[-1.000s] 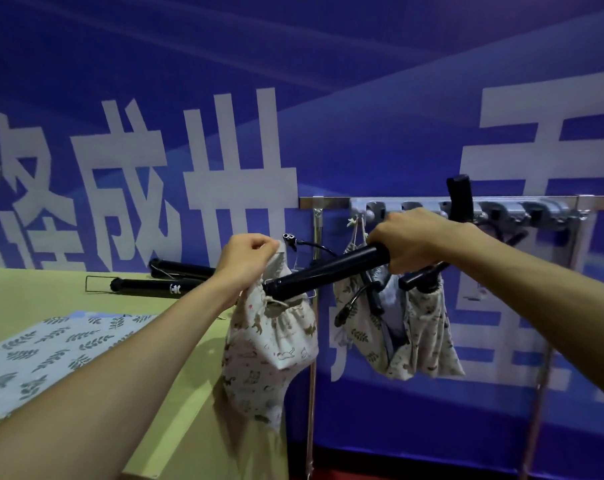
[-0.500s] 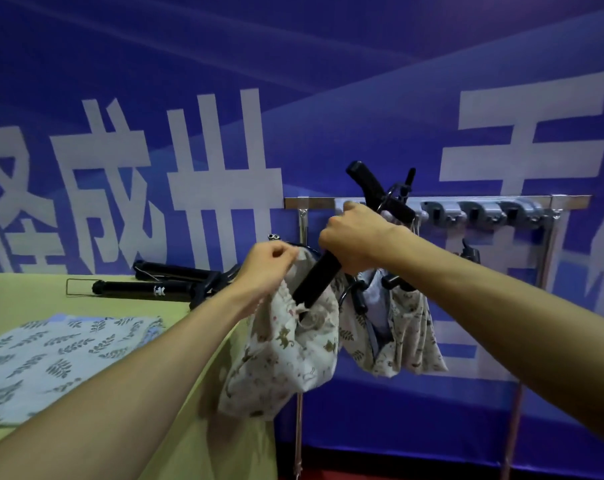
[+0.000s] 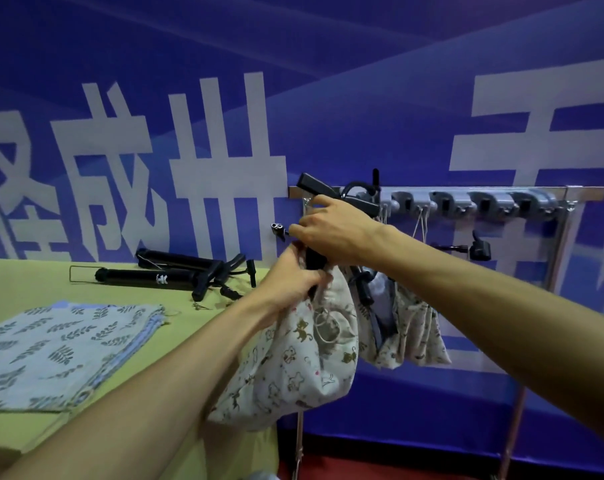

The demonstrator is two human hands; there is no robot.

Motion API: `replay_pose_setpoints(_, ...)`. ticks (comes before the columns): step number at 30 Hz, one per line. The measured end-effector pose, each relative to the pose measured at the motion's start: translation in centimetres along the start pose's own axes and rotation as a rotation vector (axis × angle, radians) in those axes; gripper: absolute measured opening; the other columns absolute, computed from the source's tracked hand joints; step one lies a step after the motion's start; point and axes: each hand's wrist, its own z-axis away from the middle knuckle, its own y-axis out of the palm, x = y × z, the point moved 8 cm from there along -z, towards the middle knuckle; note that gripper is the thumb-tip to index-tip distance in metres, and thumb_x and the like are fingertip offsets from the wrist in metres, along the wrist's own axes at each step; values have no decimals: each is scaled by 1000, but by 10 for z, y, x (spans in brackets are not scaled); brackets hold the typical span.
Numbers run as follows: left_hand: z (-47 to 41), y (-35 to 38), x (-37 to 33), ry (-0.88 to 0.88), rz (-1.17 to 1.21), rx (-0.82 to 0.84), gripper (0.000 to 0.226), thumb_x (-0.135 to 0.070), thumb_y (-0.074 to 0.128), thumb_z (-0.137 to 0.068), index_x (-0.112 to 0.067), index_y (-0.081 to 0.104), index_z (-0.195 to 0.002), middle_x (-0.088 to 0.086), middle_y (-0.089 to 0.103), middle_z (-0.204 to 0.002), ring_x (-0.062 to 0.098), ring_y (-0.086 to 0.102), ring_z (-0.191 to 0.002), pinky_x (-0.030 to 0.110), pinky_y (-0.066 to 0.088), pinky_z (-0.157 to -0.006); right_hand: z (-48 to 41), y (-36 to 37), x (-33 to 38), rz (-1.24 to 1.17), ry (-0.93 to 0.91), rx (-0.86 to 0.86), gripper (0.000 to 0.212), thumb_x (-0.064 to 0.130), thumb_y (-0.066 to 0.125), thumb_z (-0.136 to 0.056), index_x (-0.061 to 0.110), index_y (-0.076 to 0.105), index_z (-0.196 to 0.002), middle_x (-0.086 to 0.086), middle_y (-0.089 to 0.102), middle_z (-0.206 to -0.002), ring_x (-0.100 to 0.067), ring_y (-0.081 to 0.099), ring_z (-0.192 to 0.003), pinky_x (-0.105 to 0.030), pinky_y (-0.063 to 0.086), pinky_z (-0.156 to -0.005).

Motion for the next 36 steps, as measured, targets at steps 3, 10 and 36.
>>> replay_pose_setpoints(3, -4, -10, 3, 59, 8, -109, 40, 1, 69, -81, -21, 53, -110, -3, 67, -100, 13, 65, -96, 32, 54, -86, -8, 0, 6, -100, -23, -94, 34, 7, 61, -81, 10, 57, -114, -5, 65, -103, -28, 61, -102, -36, 41, -97)
replay_pose_setpoints(10, -8, -74, 41, -94, 99, -347, 27, -6, 66, -87, -6, 56, -111, 13, 66, -93, 26, 66, -83, 36, 55, -65, -6, -9, 17, -382, 90, -425, 34, -1, 56, -77, 5, 59, -111, -16, 57, -109, -34, 58, -93, -43, 53, -66)
replay_pose_setpoints(36, 38, -168, 169, -317, 667, -439, 18, -15, 67, -82, -9, 59, -97, 7, 66, -70, 20, 65, -59, 32, 55, -62, -87, 94, 149, -881, 68, 173, 11, 22, 58, -84, 18, 66, -78, 0, 65, -71, -19, 60, -70, -40, 53, -59)
